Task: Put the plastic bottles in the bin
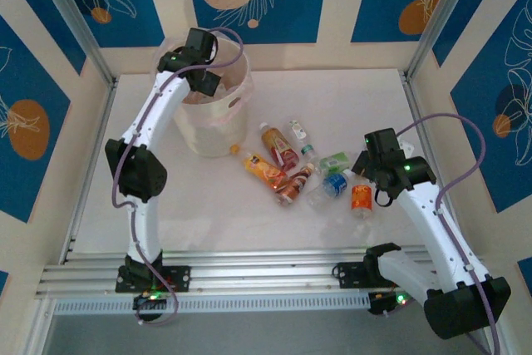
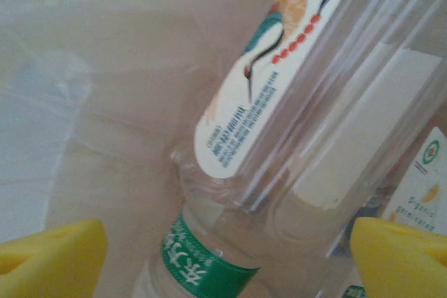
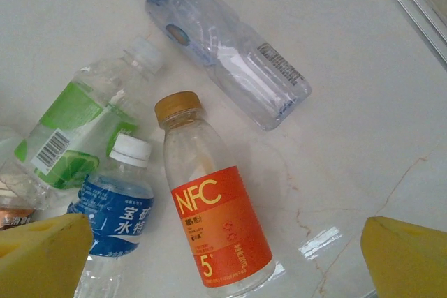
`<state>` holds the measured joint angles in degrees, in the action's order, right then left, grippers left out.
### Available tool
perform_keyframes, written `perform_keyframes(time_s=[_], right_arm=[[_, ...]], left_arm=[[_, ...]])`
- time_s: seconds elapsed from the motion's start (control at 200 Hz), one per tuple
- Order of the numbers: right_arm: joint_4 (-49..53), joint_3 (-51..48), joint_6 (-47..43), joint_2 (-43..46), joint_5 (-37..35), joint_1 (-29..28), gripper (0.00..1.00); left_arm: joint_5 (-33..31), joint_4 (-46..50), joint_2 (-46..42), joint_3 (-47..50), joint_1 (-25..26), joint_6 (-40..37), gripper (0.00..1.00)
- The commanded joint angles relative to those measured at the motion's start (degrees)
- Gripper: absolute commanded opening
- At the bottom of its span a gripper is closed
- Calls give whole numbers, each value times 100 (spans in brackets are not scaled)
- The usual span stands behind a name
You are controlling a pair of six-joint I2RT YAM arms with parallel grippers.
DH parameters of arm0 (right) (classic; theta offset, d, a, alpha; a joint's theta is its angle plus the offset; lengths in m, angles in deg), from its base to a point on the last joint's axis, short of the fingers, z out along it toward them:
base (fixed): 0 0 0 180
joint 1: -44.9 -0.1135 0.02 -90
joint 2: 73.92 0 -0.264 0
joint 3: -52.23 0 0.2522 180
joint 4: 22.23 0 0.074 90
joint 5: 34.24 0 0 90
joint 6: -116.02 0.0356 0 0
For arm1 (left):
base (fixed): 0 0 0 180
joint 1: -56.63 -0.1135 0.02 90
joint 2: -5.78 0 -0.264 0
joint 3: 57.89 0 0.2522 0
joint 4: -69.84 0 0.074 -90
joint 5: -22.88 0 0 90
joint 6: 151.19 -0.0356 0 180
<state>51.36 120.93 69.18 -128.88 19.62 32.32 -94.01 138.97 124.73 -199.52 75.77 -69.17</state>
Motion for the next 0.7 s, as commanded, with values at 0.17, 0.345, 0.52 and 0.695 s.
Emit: perform_keyframes(time_s=[0.17,0.345,0.52,0.695], right_arm=[[20,-150,-106,30,61,111,99],[-107,-279,-132,64,357,186,99],[-139,-430,-211,60,552,354,99],[-198,-580,-220,30,829,565,99]], left_arm=[[-1141,55,-167,-492,-53,133,100],[-1282,-5,-498,-502,-56,309,100],[-689,43,-980,-456,-55,652,100],[189,-272,-1857,180,-8,997,100]])
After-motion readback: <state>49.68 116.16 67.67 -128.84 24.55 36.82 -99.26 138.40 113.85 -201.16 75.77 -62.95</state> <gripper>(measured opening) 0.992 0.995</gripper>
